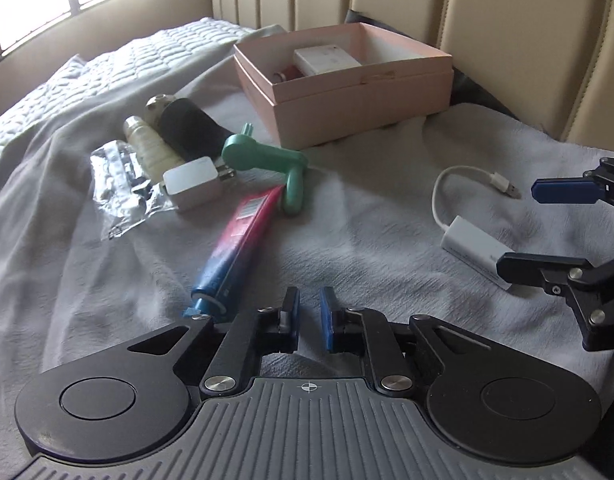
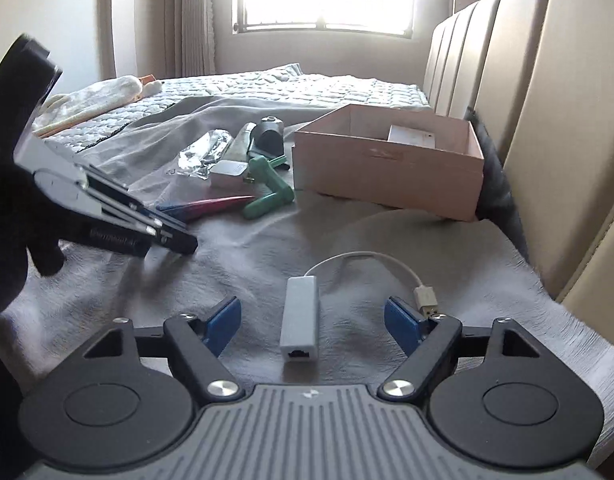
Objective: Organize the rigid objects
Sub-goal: 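Grasp the blue-and-pink toothpaste tube with the left tool while the right tool grasps the white adapter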
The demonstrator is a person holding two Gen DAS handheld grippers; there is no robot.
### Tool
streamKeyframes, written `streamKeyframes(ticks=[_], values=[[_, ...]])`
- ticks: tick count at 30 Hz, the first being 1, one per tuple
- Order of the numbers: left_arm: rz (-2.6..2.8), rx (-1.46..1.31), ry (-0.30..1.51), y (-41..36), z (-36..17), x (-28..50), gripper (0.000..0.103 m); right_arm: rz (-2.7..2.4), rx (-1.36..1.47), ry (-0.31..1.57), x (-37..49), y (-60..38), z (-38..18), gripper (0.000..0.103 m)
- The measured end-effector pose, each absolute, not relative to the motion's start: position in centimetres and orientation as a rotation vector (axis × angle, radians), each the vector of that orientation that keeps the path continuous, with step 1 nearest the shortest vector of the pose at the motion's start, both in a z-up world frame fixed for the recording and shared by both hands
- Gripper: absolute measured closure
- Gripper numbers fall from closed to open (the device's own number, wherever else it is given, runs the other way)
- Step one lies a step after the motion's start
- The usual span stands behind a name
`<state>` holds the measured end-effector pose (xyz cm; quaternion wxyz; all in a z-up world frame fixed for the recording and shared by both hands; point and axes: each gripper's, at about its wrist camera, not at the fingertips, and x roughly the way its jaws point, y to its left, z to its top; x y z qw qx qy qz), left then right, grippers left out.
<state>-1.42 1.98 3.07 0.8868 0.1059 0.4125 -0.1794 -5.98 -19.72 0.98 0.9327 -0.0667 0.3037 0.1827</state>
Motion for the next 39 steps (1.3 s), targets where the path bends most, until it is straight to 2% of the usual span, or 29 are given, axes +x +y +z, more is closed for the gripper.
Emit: streamKeyframes(ticks=[5, 8, 12, 18, 23, 26, 29, 32, 39], values=[[-0.364, 0.120, 0.871, 2.7, 3.4, -1.0, 0.089, 0.326, -0.095, 0.697, -4.2, -20.2, 0.0, 0.023], [-0.386, 0.074, 0.826, 3.6, 4.6, -1.0, 0.085, 0.286, -0.073, 0.747, -3.2, -20.2, -0.9, 0.023], [-0.318, 0.073, 0.755, 5.3, 5.8, -0.2, 0.084, 0.278, -0.090, 0.746, -2.8, -19.8, -1.2, 0.023], [-0.324, 0.000, 0.798, 8.2, 5.7, 2.6, 0.084, 0.270, -0.134, 0.698, -3.3, -19.6, -2.2, 0.023], [-0.443, 0.138, 0.837, 6.9, 6.1, 2.1, 0.083, 0.266, -0.137, 0.686, -3.5, -19.6, -2.2, 0.023], [-0.406, 0.212, 0.862, 6.0, 5.3, 2.0, 0.080, 0.266, -0.134, 0.687, -3.5, -19.5, -2.2, 0.022], [-0.354, 0.220, 0.878, 5.6, 4.4, 2.9, 0.071, 0.265, -0.138, 0.683, -3.5, -19.4, -2.3, 0.022], [-0.328, 0.247, 0.890, 4.5, 3.8, 3.6, 0.068, 0.262, -0.142, 0.678, -3.6, -19.4, -2.3, 0.022], [-0.283, 0.269, 0.899, 2.6, 2.9, 5.0, 0.067, 0.260, -0.144, 0.667, -3.9, -19.5, -2.4, 0.022]])
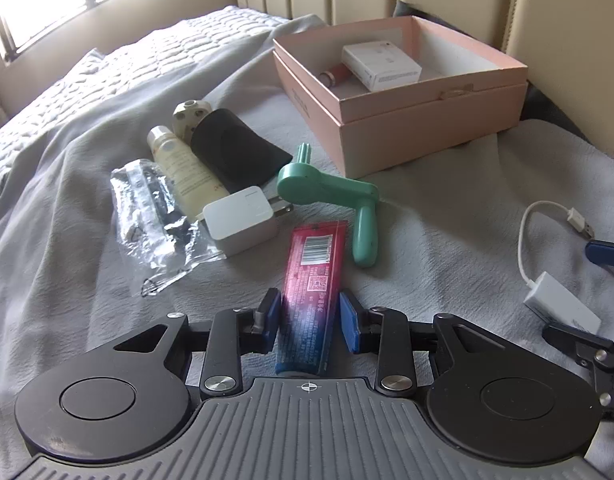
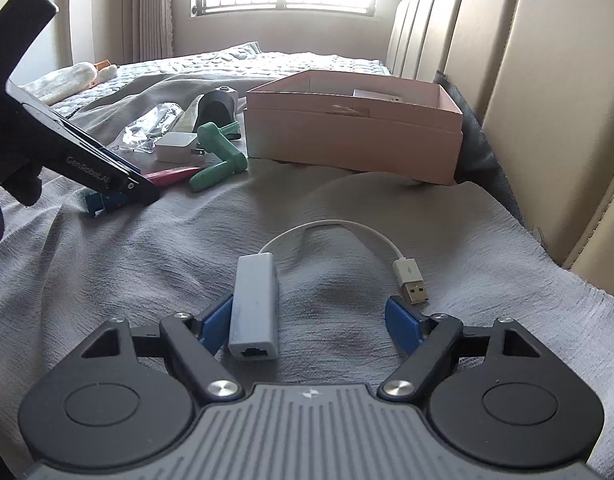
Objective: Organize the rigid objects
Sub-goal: 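Grasp the blue-and-pink toothpaste tube with the left tool while the right tool grasps the white adapter, then carry the toothpaste into the pink box with the left tool while the right tool drops the adapter in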
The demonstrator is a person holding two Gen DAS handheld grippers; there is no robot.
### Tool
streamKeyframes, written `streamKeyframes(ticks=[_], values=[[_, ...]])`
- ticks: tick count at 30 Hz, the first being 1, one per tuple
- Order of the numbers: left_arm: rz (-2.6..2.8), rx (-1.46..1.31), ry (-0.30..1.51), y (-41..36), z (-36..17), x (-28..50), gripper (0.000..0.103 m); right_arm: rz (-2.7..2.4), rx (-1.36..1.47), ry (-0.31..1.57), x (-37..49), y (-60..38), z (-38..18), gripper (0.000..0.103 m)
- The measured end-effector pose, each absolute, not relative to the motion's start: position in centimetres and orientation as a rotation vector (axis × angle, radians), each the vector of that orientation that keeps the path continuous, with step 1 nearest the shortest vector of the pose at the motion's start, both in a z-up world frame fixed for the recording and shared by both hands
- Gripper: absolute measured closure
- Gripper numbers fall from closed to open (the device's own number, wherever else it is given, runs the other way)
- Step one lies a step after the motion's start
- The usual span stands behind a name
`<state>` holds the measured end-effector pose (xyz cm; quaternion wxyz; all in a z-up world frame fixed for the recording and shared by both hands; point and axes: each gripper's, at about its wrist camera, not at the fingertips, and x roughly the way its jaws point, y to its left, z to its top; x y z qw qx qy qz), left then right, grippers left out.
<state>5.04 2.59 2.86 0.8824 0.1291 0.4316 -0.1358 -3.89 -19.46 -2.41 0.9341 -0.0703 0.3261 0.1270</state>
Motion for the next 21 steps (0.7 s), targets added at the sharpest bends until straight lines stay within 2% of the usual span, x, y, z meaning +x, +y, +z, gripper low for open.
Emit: streamKeyframes(ticks=[6, 11, 13, 14, 21], values=[[-0.254, 0.167, 0.918, 3.4, 2.4, 5.2, 0.067, 0.250, -0.161, 0.644, -4.9, -19.6, -2.2, 0.022], [-0.283, 0.162, 0.852, 3.9, 2.0, 4.2, 0.067, 0.236, -0.160, 0.584, -6.6, -20.4, -1.8, 0.024], [-0.284, 0.182, 0.824, 3.7, 1.9, 3.6, 0.068, 0.252, -0.191, 0.567, -6.7, -20.0, -1.4, 0.040], [-0.285, 0.192, 0.813, 3.6, 1.9, 3.4, 0.068, 0.266, -0.201, 0.566, -6.5, -19.7, -1.2, 0.044], [-0.297, 0.190, 0.784, 4.0, 1.8, 3.0, 0.068, 0.297, -0.195, 0.657, -2.3, -17.4, -0.8, 0.056]])
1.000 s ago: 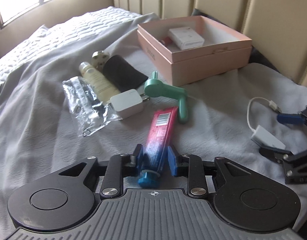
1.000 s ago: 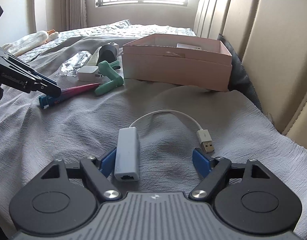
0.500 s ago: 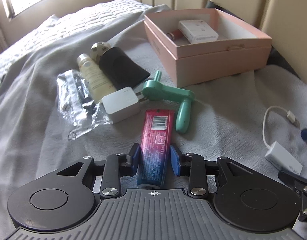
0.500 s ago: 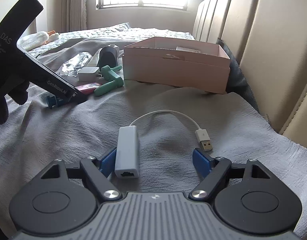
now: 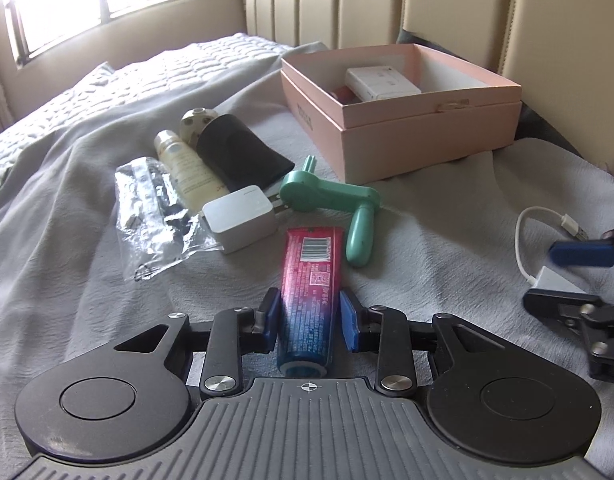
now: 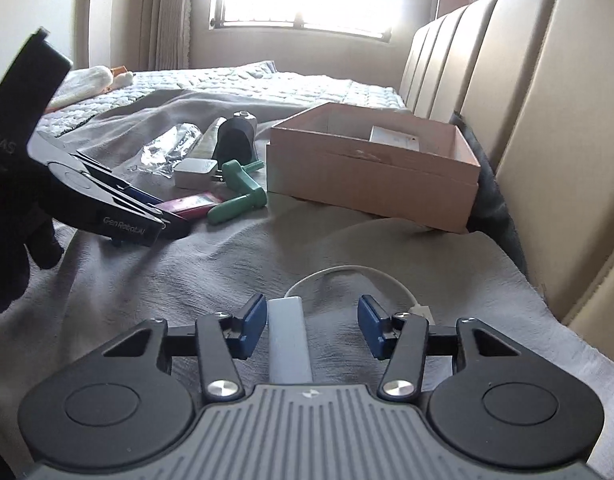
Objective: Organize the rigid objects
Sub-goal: 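Carry the toothpaste into the pink box with the left tool while the right tool drops the adapter in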
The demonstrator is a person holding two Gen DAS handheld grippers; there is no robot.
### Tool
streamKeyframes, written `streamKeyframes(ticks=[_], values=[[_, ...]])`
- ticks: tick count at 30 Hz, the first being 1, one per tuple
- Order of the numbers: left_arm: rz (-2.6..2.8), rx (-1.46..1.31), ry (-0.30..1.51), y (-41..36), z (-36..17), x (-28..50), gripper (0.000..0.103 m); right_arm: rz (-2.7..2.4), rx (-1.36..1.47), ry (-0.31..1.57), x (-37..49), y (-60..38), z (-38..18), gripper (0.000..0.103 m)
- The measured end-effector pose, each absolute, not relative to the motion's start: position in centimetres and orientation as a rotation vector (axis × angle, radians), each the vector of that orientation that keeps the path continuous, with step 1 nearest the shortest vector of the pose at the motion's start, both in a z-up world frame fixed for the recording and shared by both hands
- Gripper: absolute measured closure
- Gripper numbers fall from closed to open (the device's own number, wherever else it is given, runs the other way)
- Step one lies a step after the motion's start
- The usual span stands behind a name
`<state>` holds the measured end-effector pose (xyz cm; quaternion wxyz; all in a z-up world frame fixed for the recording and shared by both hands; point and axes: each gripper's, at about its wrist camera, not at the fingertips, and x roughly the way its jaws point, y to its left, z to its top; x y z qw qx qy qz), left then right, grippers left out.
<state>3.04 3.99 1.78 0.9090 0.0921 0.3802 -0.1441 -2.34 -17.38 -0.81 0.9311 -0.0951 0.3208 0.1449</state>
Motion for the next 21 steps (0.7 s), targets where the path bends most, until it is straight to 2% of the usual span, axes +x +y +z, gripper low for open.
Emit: streamKeyframes(ticks=[3, 6, 14, 21], values=[[-0.314, 0.198, 0.788, 4.2, 2.1, 2.2, 0.069, 0.305, -0.171, 0.716, -1.2, -17.2, -1.0, 0.064], [-0.332, 0.212, 0.786, 4.4, 2.4, 0.7, 0.069, 0.330, -0.165, 0.737, -1.6, -17.2, -0.5, 0.082], [-0.438, 0.175, 0.769, 4.4, 3.9, -4.5, 0.069, 0.358, -0.200, 0.683, -5.1, -16.9, 2.0, 0.082], [-0.513, 0.116, 0.666, 3.5, 7.9, -5.3, 0.069, 0.357, -0.157, 0.599, -5.9, -17.8, 7.7, 0.082]])
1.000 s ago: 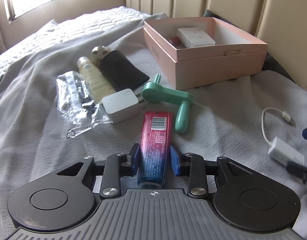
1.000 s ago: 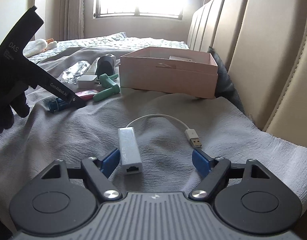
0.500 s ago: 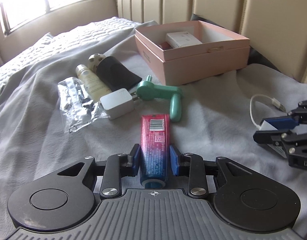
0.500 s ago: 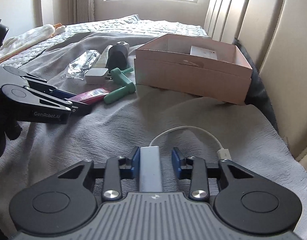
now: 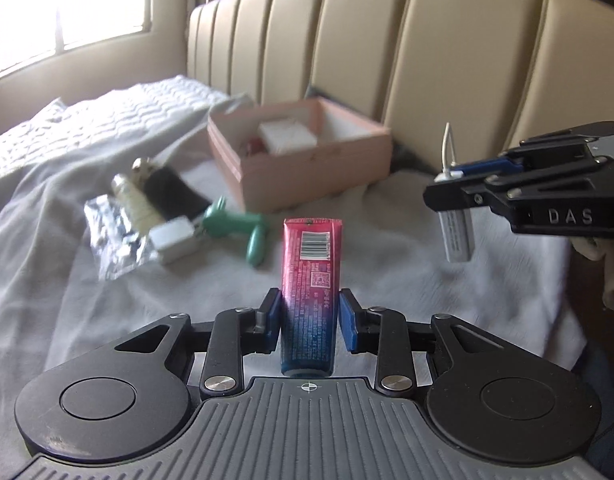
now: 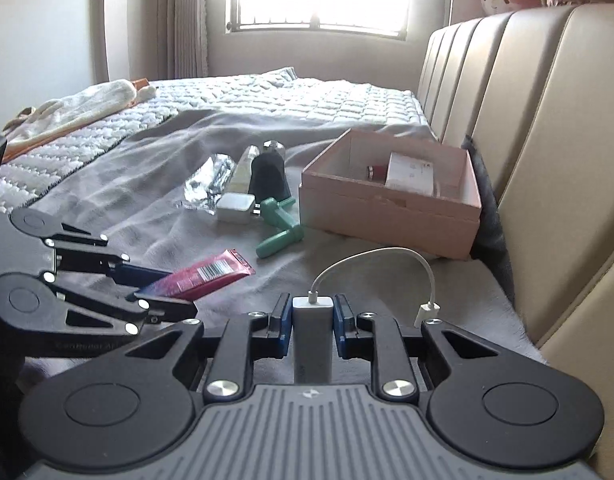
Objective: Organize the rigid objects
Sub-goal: 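Carry the toothpaste into the pink box with the left tool while the right tool drops the adapter in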
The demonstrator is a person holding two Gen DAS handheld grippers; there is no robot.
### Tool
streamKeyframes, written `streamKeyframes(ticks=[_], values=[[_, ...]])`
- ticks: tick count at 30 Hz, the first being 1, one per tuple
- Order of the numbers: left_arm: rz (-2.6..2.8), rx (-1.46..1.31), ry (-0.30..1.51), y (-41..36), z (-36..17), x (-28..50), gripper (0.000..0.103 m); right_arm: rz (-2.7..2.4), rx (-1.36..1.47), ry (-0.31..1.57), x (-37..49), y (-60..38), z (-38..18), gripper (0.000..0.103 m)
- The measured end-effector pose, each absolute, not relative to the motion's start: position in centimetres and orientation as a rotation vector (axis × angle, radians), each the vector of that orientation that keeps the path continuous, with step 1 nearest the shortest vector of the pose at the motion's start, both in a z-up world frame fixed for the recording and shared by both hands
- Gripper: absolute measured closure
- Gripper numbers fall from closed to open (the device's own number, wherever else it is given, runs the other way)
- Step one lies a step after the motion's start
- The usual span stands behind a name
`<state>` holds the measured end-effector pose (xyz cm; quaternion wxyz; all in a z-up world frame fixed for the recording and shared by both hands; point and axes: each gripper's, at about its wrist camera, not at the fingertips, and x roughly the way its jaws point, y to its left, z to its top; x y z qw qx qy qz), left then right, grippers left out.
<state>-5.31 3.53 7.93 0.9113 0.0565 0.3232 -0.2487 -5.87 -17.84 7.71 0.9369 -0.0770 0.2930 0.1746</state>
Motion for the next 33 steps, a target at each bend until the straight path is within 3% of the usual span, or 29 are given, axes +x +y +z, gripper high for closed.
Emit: streamKeyframes(ticks=[8, 14, 18, 21, 29, 33], values=[[-0.479, 0.024, 0.498, 1.9, 15.8, 1.8, 0.069, 0.290, -0.140, 0.432, -1.5, -19.2, 16.9, 0.082], [-0.482, -0.105, 0.426, 0.3, 19.0, 9.0, 0.069, 0.252, -0.066, 0.415, 6.6, -20.1, 23.4, 0.082], [-0.490, -0.196, 0.493, -1.6, 17.9, 14.4, 0.069, 0.264, 0.033, 0.513, 12.6, -20.9, 24.5, 0.082], [-0.459, -0.192, 0.547, -2.1, 15.6, 16.1, 0.069, 0.272, 0.095, 0.566, 15.2, -21.0, 23.5, 0.069], [-0.336, -0.159, 0.641, 4.4, 10.6, 14.0, 0.069, 0.222, -0.044, 0.520, 13.6, -19.0, 21.6, 0.063], [-0.214, -0.157, 0.688, 9.6, 8.6, 12.5, 0.070, 0.243, -0.045, 0.497, 11.9, -17.7, 19.3, 0.055]])
